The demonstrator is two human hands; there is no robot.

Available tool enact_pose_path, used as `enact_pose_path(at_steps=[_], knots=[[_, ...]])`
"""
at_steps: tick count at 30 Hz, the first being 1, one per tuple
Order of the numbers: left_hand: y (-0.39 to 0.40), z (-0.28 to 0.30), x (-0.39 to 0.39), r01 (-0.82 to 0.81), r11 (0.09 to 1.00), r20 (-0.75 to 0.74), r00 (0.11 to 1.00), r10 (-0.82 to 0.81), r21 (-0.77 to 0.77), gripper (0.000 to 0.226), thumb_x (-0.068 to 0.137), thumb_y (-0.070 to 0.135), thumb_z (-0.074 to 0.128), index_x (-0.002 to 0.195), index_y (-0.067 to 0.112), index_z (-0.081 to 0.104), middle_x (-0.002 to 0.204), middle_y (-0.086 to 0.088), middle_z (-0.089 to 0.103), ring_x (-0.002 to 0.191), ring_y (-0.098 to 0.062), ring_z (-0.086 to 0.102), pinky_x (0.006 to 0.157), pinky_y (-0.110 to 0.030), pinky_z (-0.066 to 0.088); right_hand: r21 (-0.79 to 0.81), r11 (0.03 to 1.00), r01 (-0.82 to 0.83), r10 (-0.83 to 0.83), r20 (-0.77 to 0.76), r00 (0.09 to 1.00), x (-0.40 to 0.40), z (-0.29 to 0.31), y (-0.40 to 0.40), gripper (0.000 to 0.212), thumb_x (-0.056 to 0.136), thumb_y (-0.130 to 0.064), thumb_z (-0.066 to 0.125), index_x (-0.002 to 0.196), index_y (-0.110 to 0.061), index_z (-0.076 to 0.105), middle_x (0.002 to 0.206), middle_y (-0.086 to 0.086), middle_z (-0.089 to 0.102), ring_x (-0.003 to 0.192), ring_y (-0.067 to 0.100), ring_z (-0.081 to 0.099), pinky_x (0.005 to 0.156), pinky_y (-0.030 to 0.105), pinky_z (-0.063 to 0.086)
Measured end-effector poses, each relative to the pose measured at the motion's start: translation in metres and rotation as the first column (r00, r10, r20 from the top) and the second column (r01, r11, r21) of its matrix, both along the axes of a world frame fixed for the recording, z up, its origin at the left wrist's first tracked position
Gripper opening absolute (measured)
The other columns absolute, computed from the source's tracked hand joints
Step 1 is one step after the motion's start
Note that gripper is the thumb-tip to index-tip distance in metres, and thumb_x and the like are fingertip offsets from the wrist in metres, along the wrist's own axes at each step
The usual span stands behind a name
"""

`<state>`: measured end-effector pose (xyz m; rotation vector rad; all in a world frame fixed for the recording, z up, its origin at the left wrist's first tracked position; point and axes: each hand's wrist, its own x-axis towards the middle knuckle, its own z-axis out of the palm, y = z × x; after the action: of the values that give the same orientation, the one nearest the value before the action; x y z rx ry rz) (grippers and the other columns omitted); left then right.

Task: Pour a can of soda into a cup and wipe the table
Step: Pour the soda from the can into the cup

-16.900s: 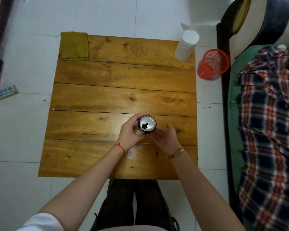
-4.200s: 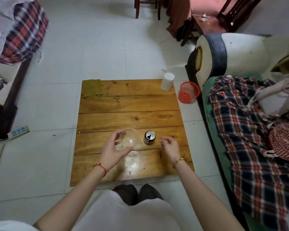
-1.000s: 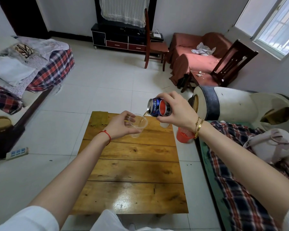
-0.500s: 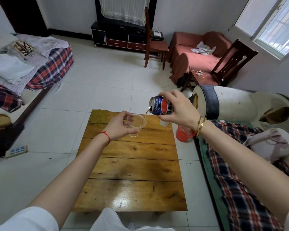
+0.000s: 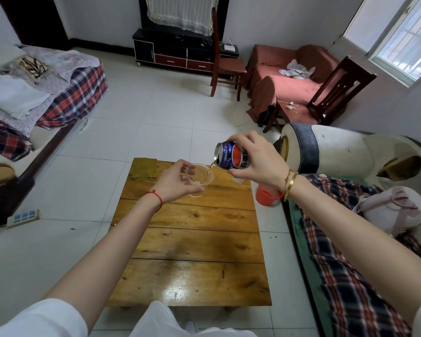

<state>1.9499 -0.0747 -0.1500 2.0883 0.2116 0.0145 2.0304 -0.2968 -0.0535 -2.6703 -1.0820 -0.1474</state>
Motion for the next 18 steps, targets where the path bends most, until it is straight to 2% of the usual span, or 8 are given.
enact_pose_path(at_steps=[4,11,15,18], knots=[[-0.0001,0.0004,0.0004,-0.006,1.0,0.003,1.0,0.006,0.003,0.073,0.067,0.032,0.089,0.128,0.015,0.052,0.115,0.004,0.061,0.104,-0.017,0.064,0.088,-0.026,0.055,0.009,1.0,-0.002,0.002,0.005,1.0,-0.0009,0.0001,0.0005,0.069,0.075,-0.045,0.075,0.134,-0.025,0.048,0.114,0.004,0.052,0.101,0.02,0.052,0.087,0.033,0.049],[0.0017,0.0008,-0.0013,-0.017,1.0,0.014,1.0,0.017,0.004,0.071,0.069,0.032,0.088,0.128,0.016,0.051,0.115,0.005,0.06,0.103,-0.017,0.062,0.084,-0.02,0.052,0.018,1.0,-0.002,0.002,0.002,1.0,-0.003,0.0027,0.0016,0.069,0.076,-0.043,0.076,0.135,-0.024,0.047,0.115,0.004,0.052,0.101,0.02,0.052,0.087,0.033,0.049],[0.0026,0.0,-0.0027,-0.021,1.0,0.018,1.0,0.021,0.001,0.07,0.069,0.031,0.088,0.126,0.017,0.051,0.116,0.004,0.06,0.102,-0.015,0.062,0.076,-0.011,0.048,0.014,1.0,-0.001,0.001,0.0,1.0,-0.0036,0.0025,0.0002,0.068,0.076,-0.043,0.075,0.135,-0.024,0.047,0.115,0.004,0.051,0.101,0.019,0.051,0.086,0.031,0.048],[0.0023,-0.0002,-0.0034,-0.023,1.0,0.019,1.0,0.023,-0.003,0.07,0.068,0.033,0.089,0.126,0.018,0.051,0.116,0.004,0.061,0.102,-0.014,0.062,0.077,-0.012,0.049,0.009,1.0,-0.003,0.003,0.004,1.0,-0.0042,0.0016,-0.0005,0.068,0.075,-0.043,0.075,0.135,-0.025,0.047,0.114,0.003,0.051,0.1,0.018,0.05,0.085,0.029,0.047]])
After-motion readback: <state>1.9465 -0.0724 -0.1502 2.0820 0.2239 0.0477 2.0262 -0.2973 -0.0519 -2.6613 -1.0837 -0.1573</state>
